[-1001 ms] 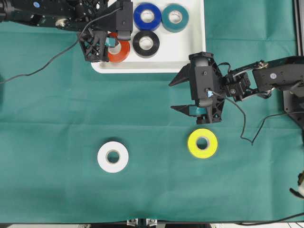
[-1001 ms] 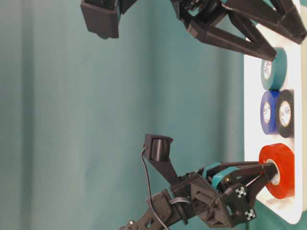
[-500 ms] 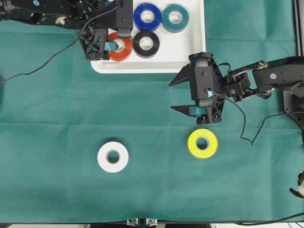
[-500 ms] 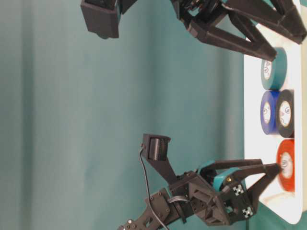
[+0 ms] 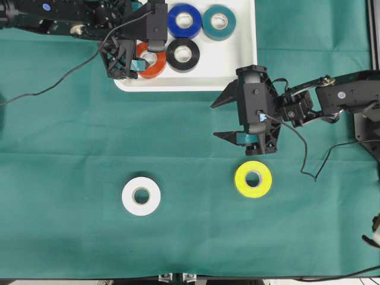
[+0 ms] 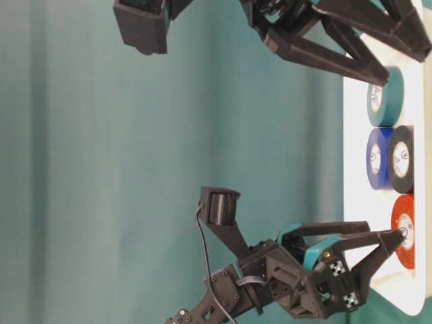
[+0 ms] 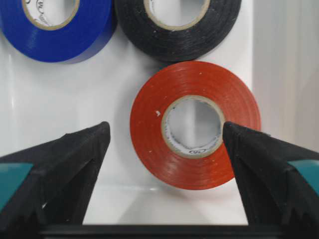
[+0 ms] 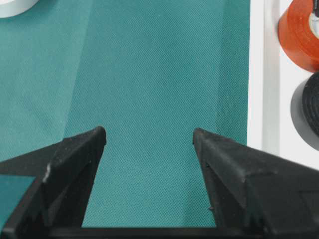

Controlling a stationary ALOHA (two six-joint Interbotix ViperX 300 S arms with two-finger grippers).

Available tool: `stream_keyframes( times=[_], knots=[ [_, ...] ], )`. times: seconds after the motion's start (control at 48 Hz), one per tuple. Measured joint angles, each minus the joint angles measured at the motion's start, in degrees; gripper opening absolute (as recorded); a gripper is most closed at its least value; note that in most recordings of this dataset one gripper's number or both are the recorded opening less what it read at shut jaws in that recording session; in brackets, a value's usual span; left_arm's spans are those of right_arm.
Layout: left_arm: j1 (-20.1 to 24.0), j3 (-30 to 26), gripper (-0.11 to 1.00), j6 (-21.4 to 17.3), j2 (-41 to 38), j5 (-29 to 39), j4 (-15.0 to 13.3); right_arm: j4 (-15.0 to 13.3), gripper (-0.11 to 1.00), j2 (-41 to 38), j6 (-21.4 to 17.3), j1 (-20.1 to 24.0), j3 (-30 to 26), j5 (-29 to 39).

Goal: Put the tape alternately from left to right into the white case.
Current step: 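Release the red roll in the tray and pull the left gripper back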

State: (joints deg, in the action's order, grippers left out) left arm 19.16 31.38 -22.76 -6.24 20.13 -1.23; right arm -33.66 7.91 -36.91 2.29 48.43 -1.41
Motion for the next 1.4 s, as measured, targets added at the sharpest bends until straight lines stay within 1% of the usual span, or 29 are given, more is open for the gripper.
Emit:
stream_keyframes(
  times=[0.146,0.438,0.625,0.75,1.001,1.23,1.397],
  knots=[
    [-1.2,0.0,0.74,0.0,0.4,0.0,0.0,0.0,0.78,0.0,0.0,0.0,0.1,0.0],
    [-5.6,1.2,0.74,0.4,4.1,0.1,0.0,0.1,0.78,0.0,0.0,-0.1,0.1,0.0],
    [-9.8,1.9,0.74,0.5,5.5,0.2,-0.1,0.0,0.78,0.0,0.0,0.0,0.1,0.0],
    [-12.9,2.3,0.74,1.5,5.6,0.2,-0.1,0.1,0.78,0.0,0.0,0.0,0.1,0.0],
    [-17.5,3.9,0.74,7.3,6.4,0.2,-0.1,0.0,0.78,0.0,0.1,0.0,0.0,0.0],
    [-20.2,5.9,0.74,13.2,7.8,0.3,-0.1,0.1,0.78,0.0,0.0,0.0,0.1,0.0],
    [-22.1,7.4,0.74,15.6,8.6,0.1,-0.1,0.1,0.78,0.0,0.0,0.5,0.1,0.0]
  ],
)
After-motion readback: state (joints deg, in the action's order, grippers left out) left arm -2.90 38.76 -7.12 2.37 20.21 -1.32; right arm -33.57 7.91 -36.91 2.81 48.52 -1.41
